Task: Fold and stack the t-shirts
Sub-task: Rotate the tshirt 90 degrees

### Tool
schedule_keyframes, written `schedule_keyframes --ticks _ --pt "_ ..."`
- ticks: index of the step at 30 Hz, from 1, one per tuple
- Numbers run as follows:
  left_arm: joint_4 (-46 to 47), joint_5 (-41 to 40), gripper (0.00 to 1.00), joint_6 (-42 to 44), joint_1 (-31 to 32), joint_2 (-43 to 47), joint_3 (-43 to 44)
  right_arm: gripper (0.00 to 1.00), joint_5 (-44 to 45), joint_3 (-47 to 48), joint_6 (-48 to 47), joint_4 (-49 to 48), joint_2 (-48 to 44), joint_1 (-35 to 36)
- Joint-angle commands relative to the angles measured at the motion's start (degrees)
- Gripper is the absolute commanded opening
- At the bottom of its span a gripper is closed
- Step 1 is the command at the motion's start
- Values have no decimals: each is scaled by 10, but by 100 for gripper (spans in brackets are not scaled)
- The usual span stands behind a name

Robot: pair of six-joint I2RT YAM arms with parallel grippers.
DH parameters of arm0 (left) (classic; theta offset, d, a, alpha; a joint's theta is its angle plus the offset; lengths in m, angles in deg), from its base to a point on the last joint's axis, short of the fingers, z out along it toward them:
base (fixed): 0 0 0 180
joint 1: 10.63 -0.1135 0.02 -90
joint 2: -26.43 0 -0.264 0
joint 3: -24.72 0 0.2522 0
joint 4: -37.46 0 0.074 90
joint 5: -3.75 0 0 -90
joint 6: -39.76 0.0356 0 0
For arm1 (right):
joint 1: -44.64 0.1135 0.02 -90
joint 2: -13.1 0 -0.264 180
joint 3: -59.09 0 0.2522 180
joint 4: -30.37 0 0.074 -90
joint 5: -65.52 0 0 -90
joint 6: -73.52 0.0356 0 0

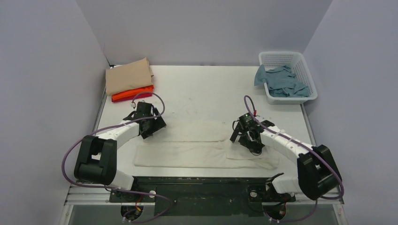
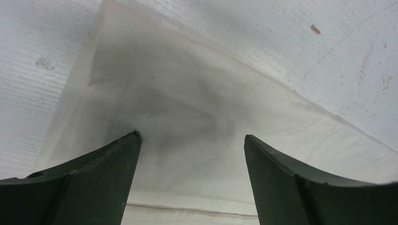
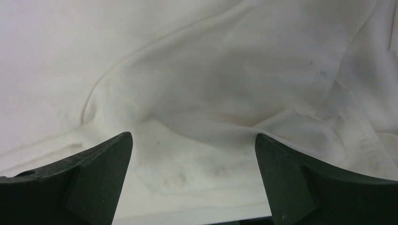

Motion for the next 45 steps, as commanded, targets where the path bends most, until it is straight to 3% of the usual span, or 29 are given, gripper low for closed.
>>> schedule_keyframes --ticks 1,5,8,12,16,20,22,25,27,31,37,41,45 --pt "5 19 92 -14 12 7 -43 100 51 38 32 -63 98 -38" --pt "-27 8 92 -42 50 53 -74 100 40 136 0 -82 225 -79" --pt "-67 1 92 -84 82 92 -90 100 -35 222 -15 -100 337 -104" --pt "-102 4 92 -151 140 155 -105 100 -160 413 -51 -80 482 -108" --pt "-64 22 92 -223 188 193 -135 100 -235 652 -67 -43 645 -101" --pt "-44 -14 92 -300 252 198 -145 100 -303 926 -8 -65 792 -84" --pt "-61 -24 92 -307 294 188 -127 100 -301 987 37 -117 844 -75" --pt "-83 -30 92 -299 329 164 -97 100 -293 1001 161 -303 886 -69" --pt "-85 -16 92 -288 342 138 -85 100 -252 1022 180 -337 899 -64" --pt "-82 4 92 -275 374 96 -59 100 -160 1045 116 -336 890 -48" --pt "-89 -3 93 -262 447 75 -16 100 -134 1046 98 -338 869 -47" --pt "-182 -73 93 -255 484 80 49 100 -153 1064 42 -257 837 -50" --pt "-253 -160 93 -230 509 133 103 100 -139 1013 -40 -171 737 -50"
